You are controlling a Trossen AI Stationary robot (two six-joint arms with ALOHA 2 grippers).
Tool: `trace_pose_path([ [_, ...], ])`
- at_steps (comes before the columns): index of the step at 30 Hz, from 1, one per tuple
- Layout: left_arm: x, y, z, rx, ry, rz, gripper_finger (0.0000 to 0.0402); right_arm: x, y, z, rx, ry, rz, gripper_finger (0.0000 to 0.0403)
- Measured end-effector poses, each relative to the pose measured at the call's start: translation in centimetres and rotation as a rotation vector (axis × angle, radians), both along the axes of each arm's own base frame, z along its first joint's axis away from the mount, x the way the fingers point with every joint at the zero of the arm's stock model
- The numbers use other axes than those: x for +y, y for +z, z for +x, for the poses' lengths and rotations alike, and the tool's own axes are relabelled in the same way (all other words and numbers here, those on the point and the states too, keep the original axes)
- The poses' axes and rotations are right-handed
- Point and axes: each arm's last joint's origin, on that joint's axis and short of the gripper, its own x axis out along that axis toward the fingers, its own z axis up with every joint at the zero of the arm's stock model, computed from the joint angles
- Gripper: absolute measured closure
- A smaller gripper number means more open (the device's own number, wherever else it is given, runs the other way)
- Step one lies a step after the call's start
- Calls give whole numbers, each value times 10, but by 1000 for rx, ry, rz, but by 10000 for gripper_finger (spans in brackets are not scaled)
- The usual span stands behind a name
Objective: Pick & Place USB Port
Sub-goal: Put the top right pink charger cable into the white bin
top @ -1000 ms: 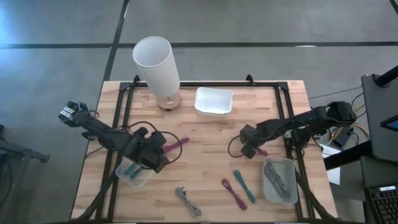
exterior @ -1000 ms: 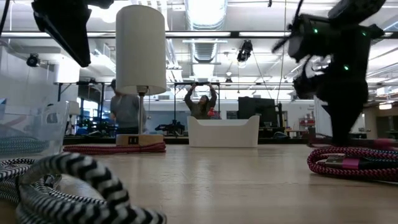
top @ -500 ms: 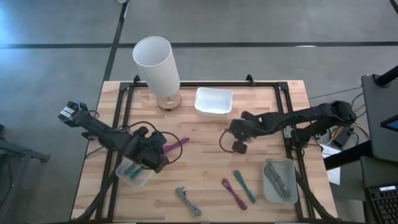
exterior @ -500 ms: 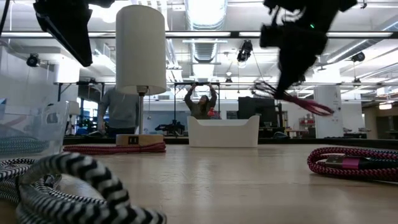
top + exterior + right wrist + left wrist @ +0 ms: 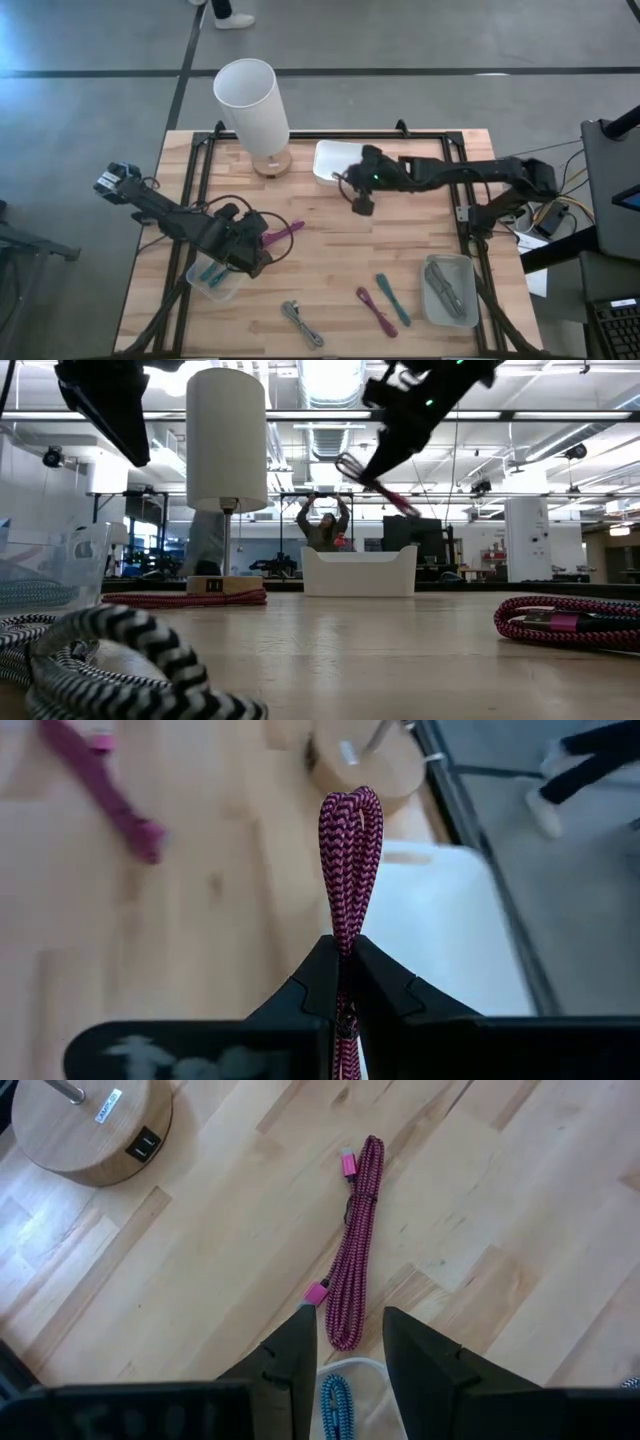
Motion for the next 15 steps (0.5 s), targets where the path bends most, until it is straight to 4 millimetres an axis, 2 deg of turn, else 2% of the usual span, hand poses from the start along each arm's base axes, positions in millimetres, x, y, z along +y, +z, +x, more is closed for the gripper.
trace_pose_path([
  [4,0,0,0,-4,-2,-1,289,-25,-9,20,31,-2,-61,387],
  [11,0,0,1,-5,-3,-2,289,-72,-44,50,148,-54,-74,387],
  [15,0,0,1,-8,0,-4,289,-92,-61,58,217,-110,-29,387],
])
